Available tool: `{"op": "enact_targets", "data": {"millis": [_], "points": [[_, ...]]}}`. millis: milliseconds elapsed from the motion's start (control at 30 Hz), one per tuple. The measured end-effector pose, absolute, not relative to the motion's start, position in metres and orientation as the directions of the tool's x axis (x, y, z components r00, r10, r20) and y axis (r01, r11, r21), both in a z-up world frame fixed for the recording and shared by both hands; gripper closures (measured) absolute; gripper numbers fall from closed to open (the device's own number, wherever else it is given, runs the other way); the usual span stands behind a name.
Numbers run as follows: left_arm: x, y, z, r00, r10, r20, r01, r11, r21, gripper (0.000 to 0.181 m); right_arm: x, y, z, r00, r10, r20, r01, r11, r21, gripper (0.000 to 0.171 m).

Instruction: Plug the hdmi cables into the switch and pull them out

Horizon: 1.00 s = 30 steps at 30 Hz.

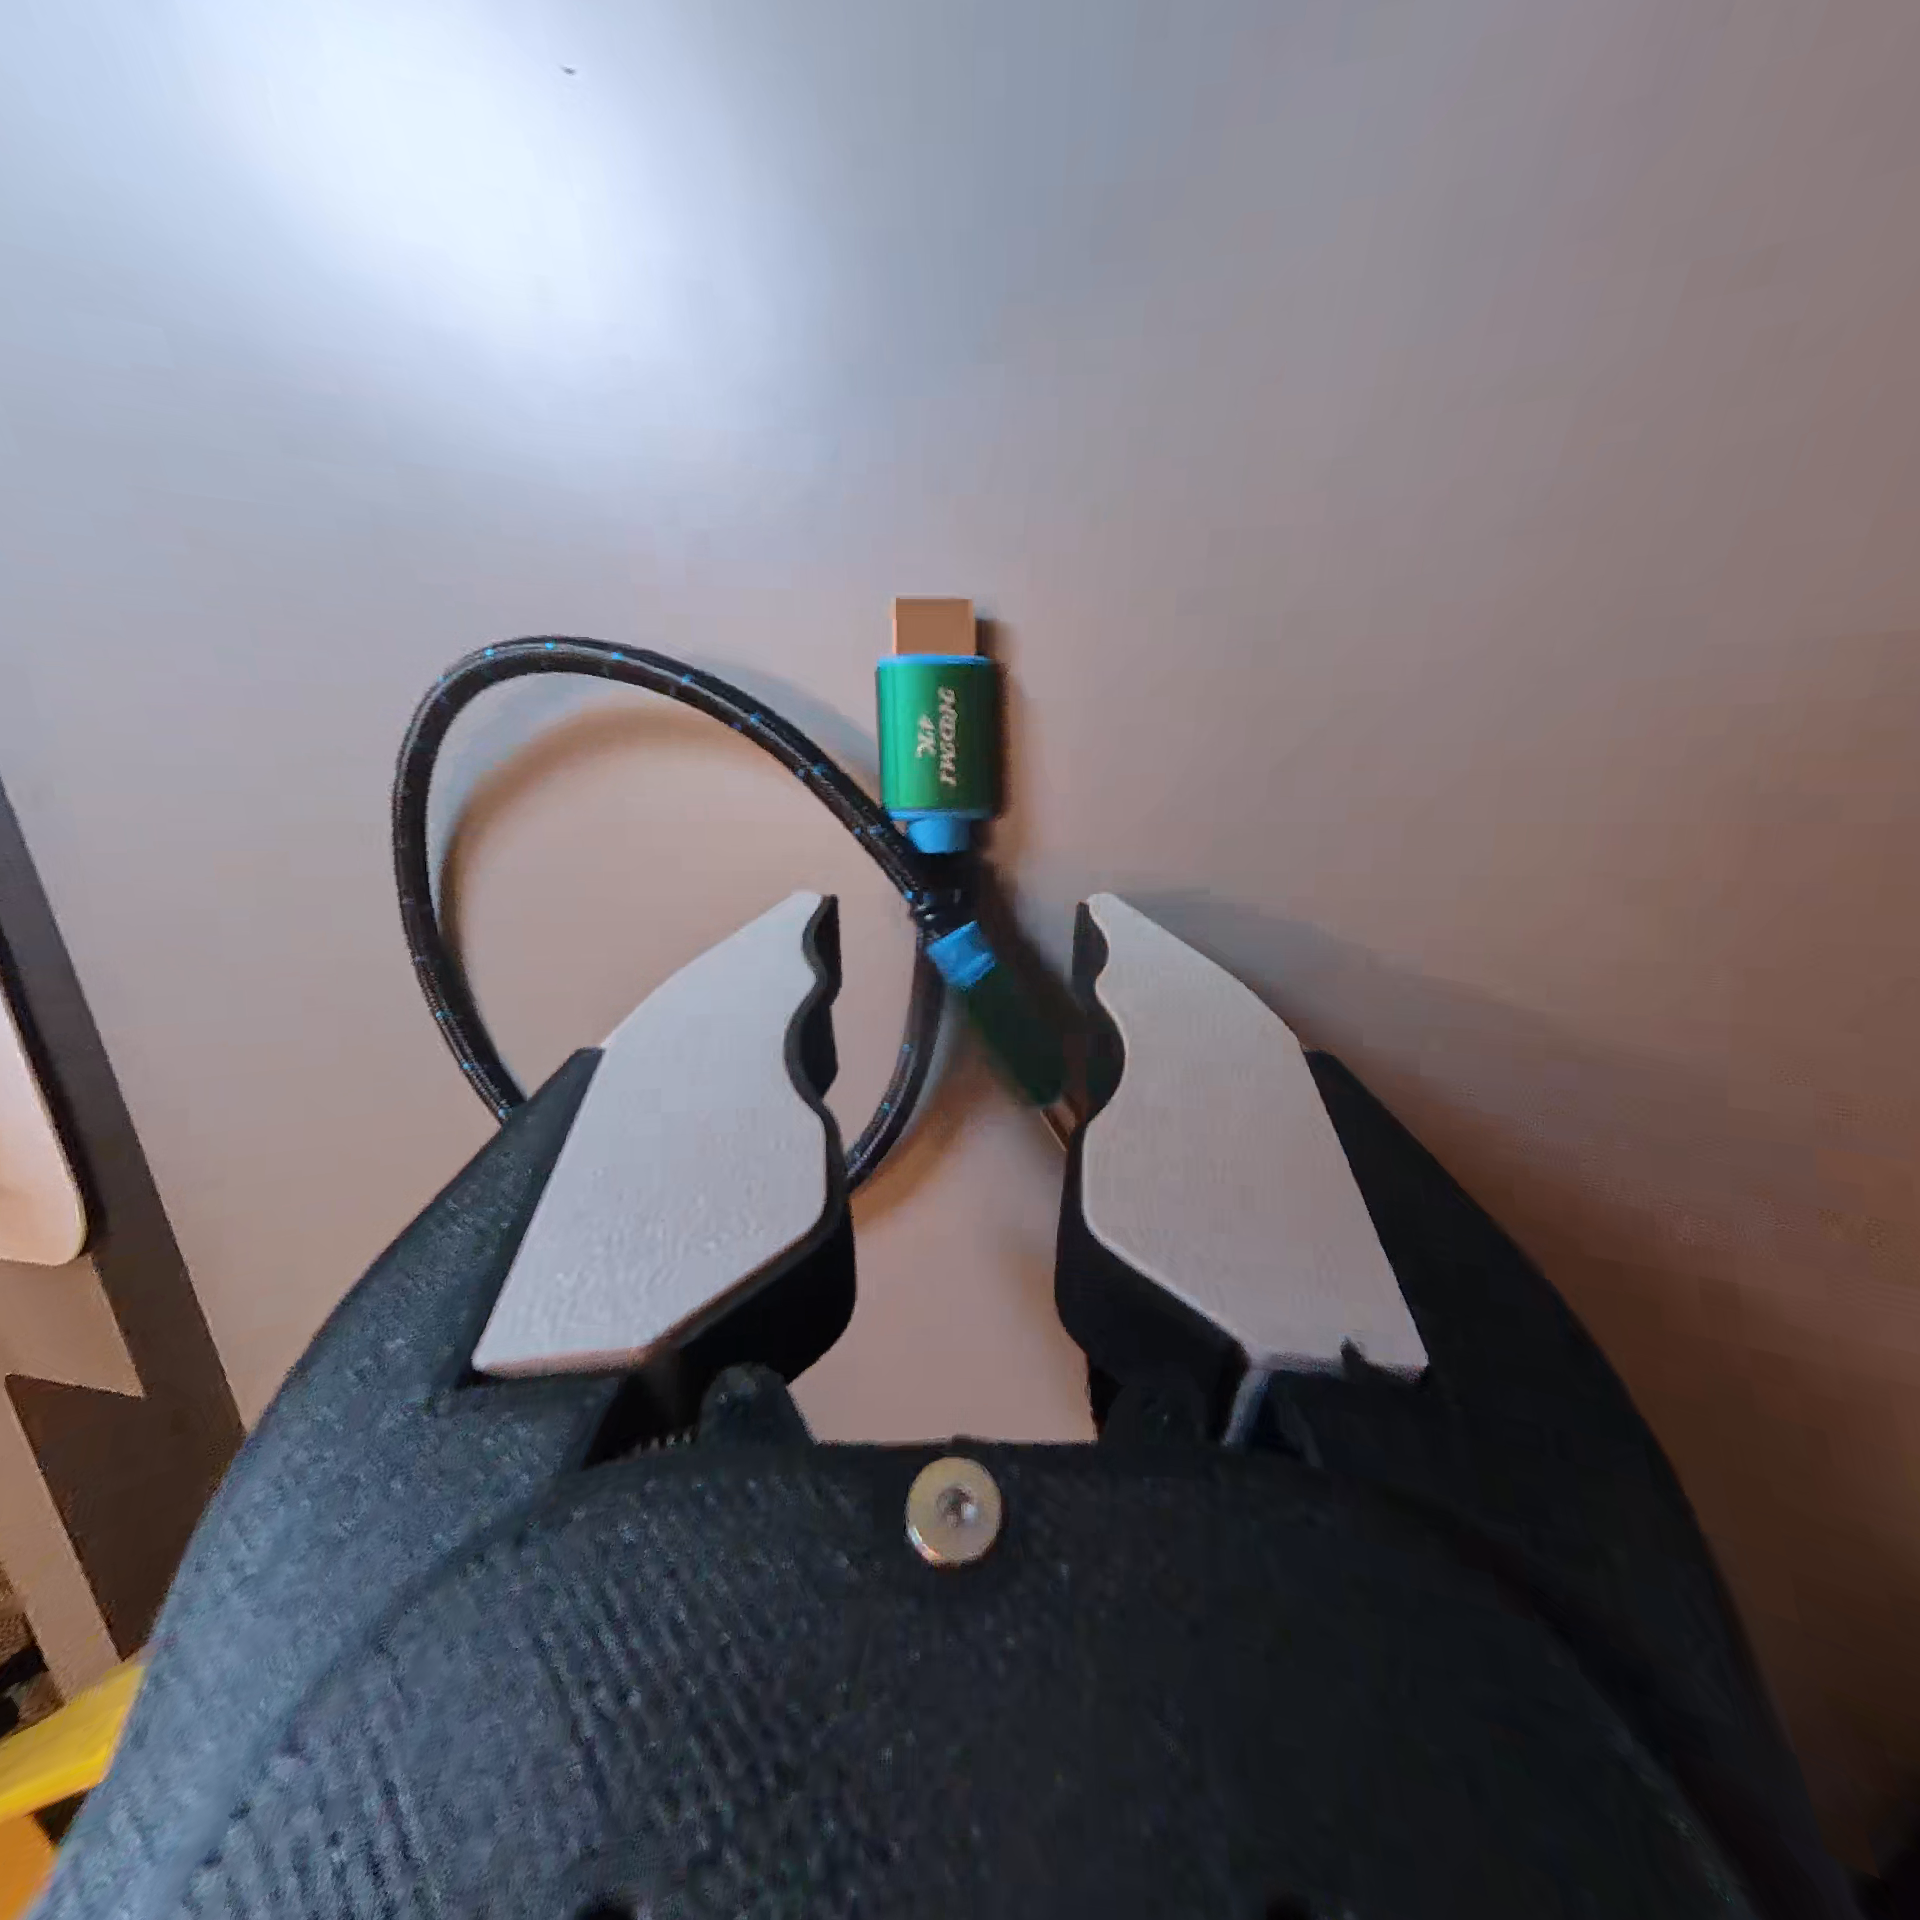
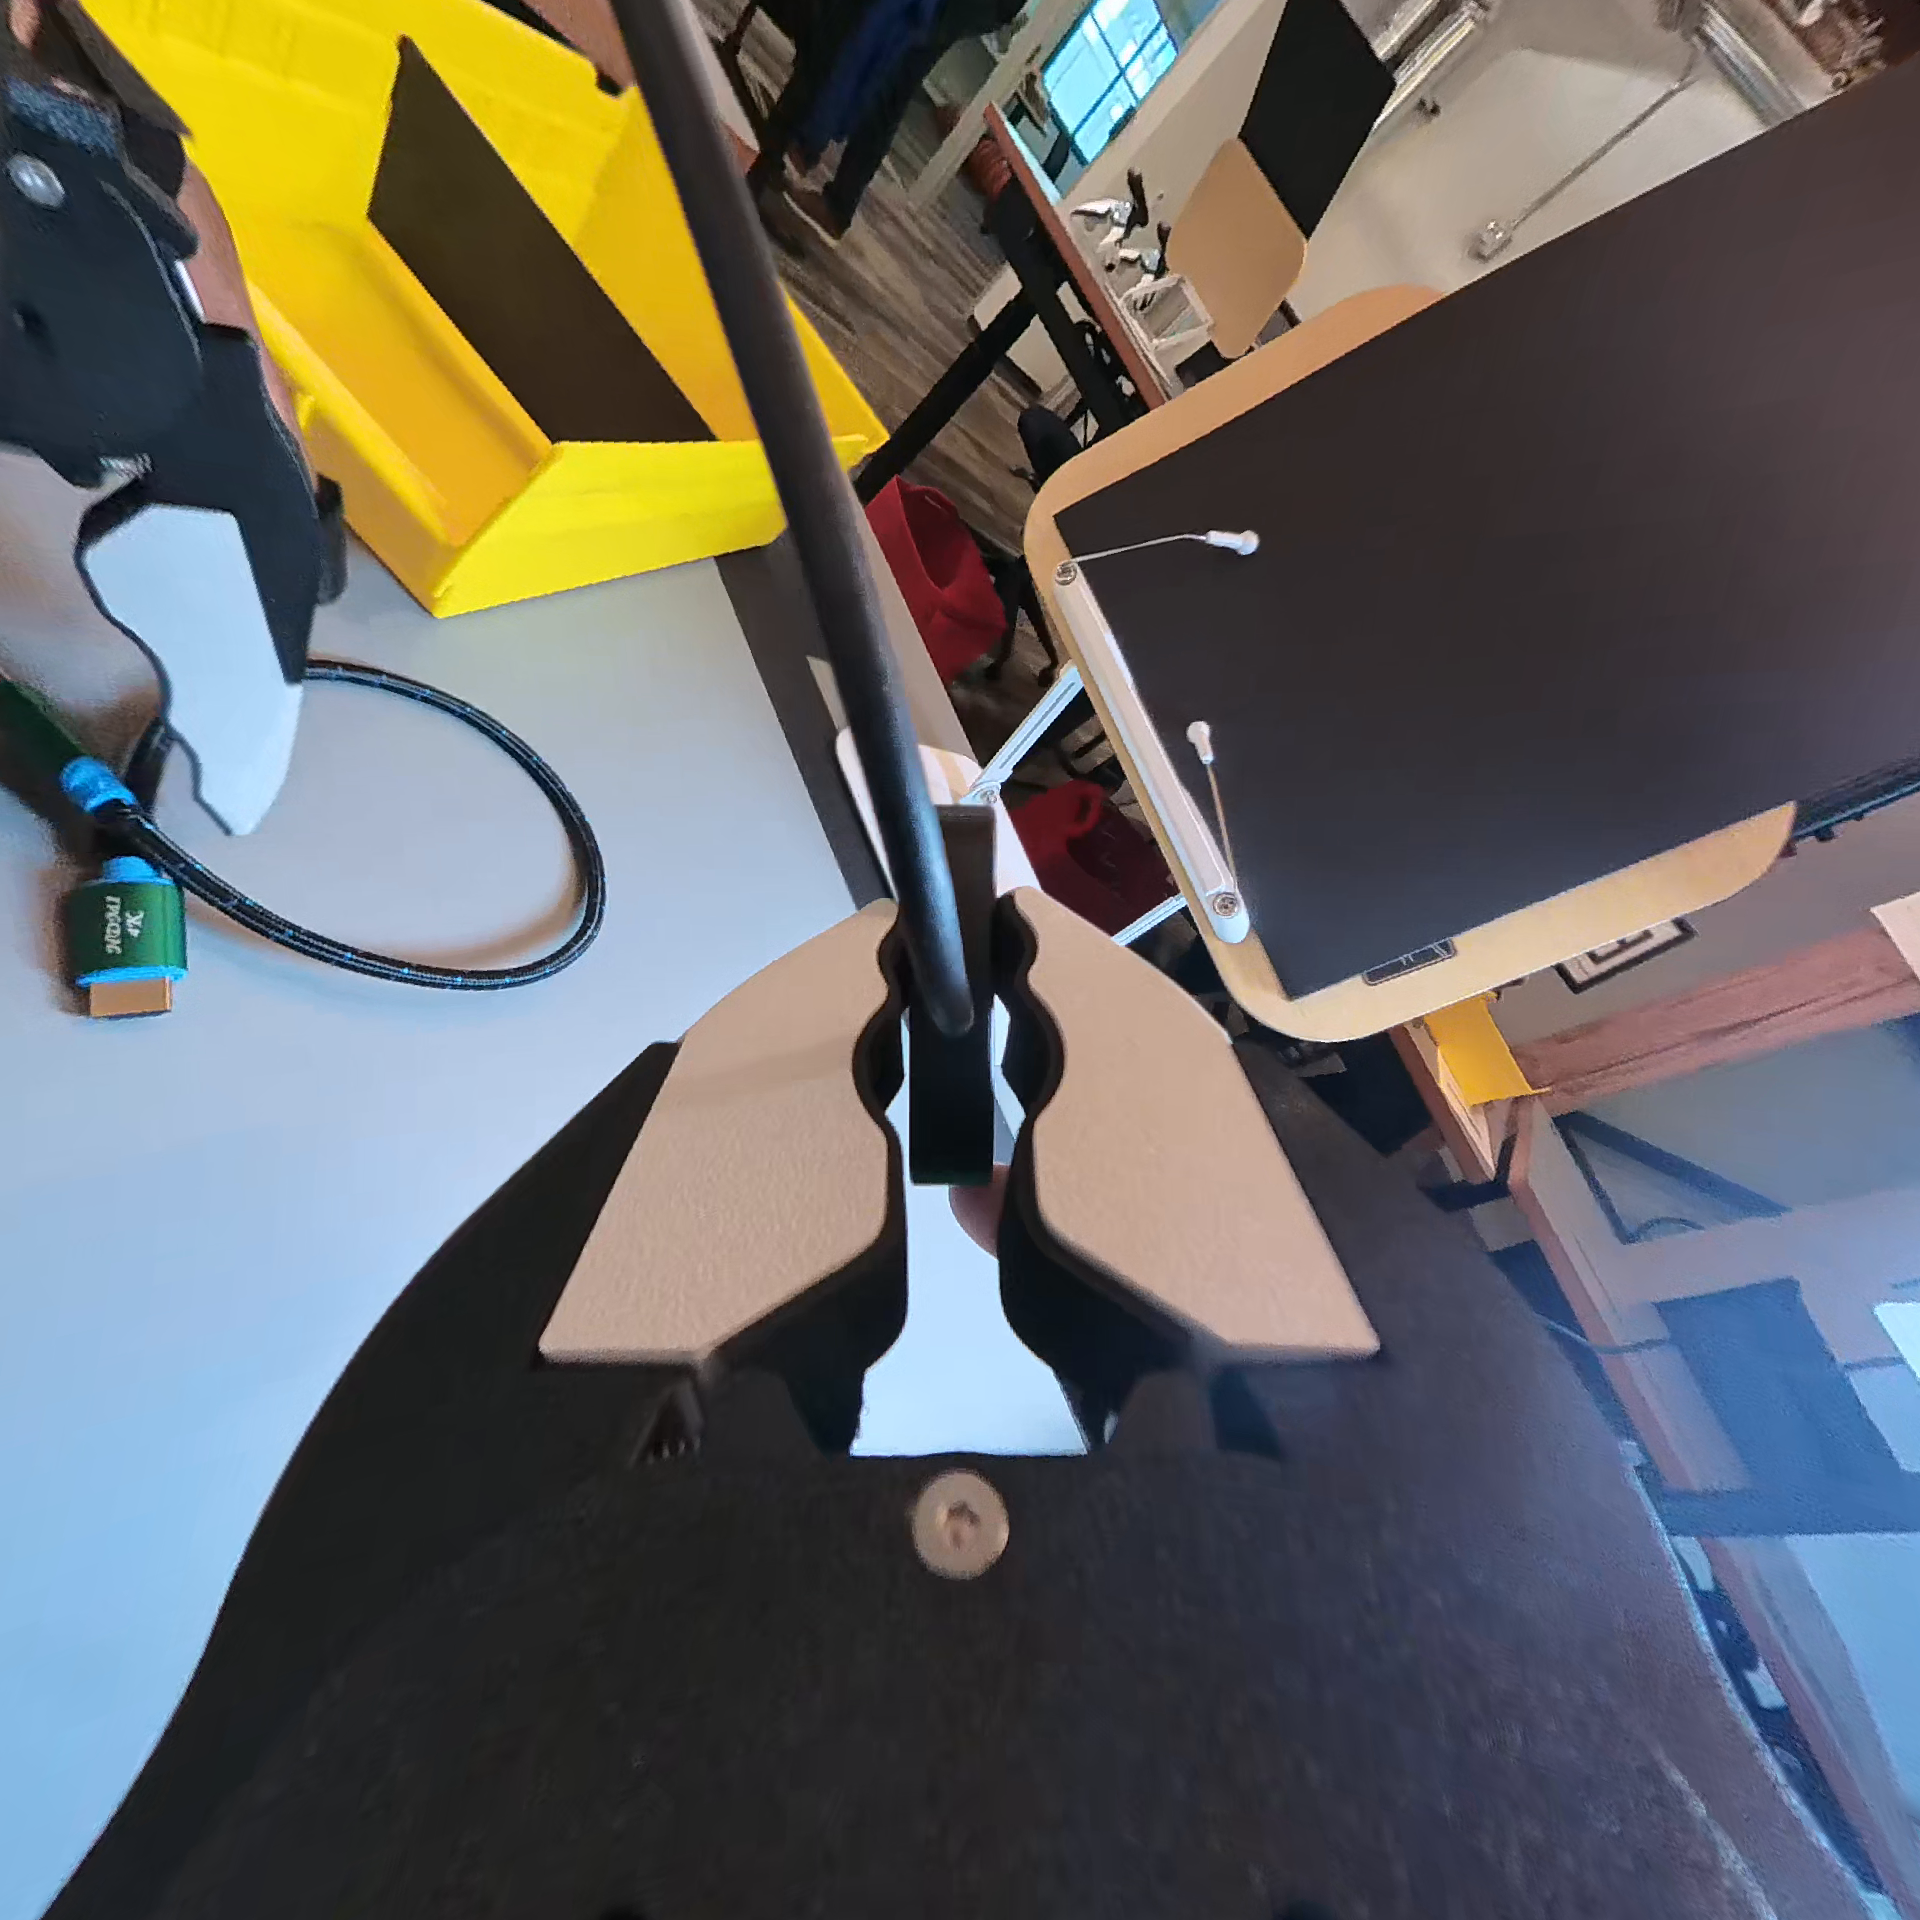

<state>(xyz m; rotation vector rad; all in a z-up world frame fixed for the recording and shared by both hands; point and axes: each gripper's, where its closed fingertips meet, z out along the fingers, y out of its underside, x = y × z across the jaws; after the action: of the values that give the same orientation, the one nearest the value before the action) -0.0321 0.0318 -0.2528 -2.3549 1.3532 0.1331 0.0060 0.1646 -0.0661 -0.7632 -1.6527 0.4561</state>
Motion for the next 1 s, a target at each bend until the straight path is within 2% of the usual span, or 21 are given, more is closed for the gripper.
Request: {"op": "enact_targets", "data": {"millis": [100, 233, 400, 567, 733, 867, 1000], "points": [[-0.033, 0.035, -0.254, 0.552, -0.791, -0.263, -0.819, -0.456, -0.350, 0.144, 0.006, 0.163, -0.064, -0.086, 0.703, 0.706, 0.220, 0.705, -0.675, 0.157], [-0.037, 0.035, -0.257, 0.565, -0.790, -0.240, -0.807, -0.466, -0.363, 0.165, 0.003, 0.157, -0.065, -0.099, 0.699, 0.708, 0.216, 0.710, -0.671, 0.156], [-0.038, 0.032, -0.249, 0.580, -0.784, -0.222, -0.794, -0.483, -0.369, 0.169, 0.000, 0.154, -0.067, -0.113, 0.695, 0.710, 0.217, 0.715, -0.665, 0.156], [-0.040, 0.032, -0.203, 0.635, -0.735, -0.237, -0.730, -0.471, -0.495, 0.169, 0.005, 0.155, -0.057, -0.094, 0.711, 0.696, 0.187, 0.700, -0.689, 0.157], [-0.052, 0.036, -0.137, 0.731, -0.611, -0.303, -0.623, -0.418, -0.661, 0.169, 0.009, 0.153, -0.050, -0.088, 0.713, 0.696, 0.169, 0.699, -0.695, 0.157], [-0.057, 0.027, -0.100, 0.772, -0.582, -0.256, -0.527, -0.362, -0.769, 0.169, 0.006, 0.144, -0.054, -0.134, 0.712, 0.689, 0.171, 0.701, -0.692, 0.157], [-0.065, 0.022, -0.079, 0.791, -0.556, -0.257, -0.483, -0.309, -0.819, 0.169, 0.003, 0.134, -0.056, -0.164, 0.705, 0.690, 0.163, 0.709, -0.686, 0.157]]}}
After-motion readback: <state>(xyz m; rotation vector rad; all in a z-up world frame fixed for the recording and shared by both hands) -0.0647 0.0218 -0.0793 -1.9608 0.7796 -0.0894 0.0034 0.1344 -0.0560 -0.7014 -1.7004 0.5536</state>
